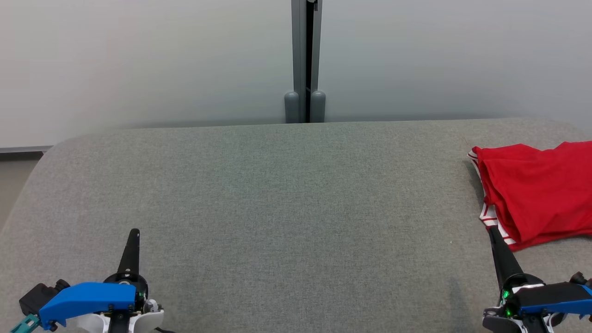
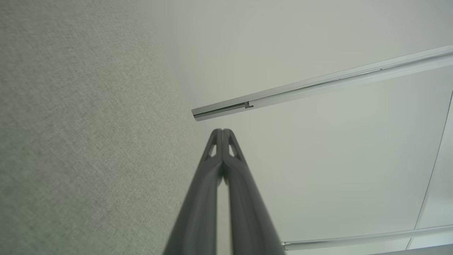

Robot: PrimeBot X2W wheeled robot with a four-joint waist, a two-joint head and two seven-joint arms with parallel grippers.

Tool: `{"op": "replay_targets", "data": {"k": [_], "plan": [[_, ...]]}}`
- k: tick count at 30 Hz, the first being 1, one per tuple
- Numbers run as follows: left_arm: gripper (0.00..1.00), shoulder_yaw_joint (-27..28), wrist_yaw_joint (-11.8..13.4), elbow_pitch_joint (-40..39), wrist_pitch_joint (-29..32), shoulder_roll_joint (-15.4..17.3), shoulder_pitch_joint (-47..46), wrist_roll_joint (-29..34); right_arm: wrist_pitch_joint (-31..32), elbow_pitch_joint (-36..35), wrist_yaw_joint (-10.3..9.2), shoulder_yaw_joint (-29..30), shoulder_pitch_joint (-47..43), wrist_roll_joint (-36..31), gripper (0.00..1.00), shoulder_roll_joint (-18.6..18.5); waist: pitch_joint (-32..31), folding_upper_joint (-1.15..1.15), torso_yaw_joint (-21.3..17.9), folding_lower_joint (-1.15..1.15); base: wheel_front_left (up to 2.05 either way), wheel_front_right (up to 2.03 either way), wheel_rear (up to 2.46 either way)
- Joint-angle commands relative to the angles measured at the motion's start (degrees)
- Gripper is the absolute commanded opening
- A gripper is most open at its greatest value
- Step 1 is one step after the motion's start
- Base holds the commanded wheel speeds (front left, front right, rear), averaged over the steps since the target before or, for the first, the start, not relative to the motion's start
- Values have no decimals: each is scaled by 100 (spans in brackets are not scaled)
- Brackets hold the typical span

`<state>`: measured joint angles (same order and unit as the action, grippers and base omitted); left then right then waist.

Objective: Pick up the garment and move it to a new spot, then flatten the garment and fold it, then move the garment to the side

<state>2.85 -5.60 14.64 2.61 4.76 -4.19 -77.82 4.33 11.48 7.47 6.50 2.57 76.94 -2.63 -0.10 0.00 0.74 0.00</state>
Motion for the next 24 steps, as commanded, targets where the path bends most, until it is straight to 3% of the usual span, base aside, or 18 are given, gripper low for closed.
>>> {"op": "replay_targets", "data": {"k": [1,24], "plan": [[0,34,-32,-51,28,-15,-115,-94,19,-11,3,6,138,96,0,-36,0,0,-2,0,0,0,0],[0,290,-163,-66,297,-136,-210,-1038,168,180,4,5,335,1109,0,-39,18,0,-49,0,0,0,0]]}}
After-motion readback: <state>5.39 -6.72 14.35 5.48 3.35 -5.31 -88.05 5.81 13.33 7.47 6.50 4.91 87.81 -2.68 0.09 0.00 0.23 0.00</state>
